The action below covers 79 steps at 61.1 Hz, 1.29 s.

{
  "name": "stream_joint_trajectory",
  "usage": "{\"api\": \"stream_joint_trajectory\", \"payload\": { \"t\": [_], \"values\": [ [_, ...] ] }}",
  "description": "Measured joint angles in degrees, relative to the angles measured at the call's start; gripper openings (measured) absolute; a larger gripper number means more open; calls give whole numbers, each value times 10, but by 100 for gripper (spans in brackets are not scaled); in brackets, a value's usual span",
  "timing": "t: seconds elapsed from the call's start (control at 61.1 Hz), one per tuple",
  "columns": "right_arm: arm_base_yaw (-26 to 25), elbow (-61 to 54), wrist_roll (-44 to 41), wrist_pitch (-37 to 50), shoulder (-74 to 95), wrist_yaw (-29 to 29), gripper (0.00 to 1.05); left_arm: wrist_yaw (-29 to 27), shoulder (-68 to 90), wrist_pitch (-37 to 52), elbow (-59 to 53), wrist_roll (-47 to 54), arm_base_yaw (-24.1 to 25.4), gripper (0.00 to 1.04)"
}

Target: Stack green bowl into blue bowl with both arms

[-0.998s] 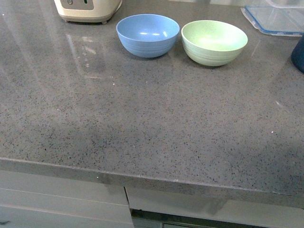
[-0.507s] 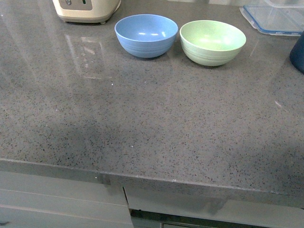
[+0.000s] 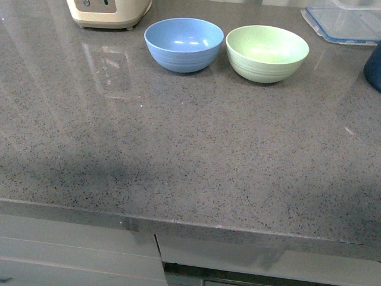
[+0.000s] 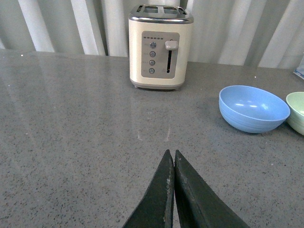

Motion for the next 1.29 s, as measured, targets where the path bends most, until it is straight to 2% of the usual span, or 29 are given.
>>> {"api": "stream_joint_trajectory", "payload": {
  "t": [0.049, 0.131, 0.736, 1.293],
  "values": [
    [0, 0, 0, 0, 0, 0, 95, 0, -1, 25, -16, 0, 0, 4],
    [0, 0, 0, 0, 0, 0, 95, 0, -13, 18, -30, 0, 0, 4],
    [0, 0, 0, 0, 0, 0, 95, 0, -274, -211, -46, 0, 0, 4],
    [0, 0, 0, 0, 0, 0, 95, 0, -408, -341, -46, 0, 0, 4]
  ]
}}
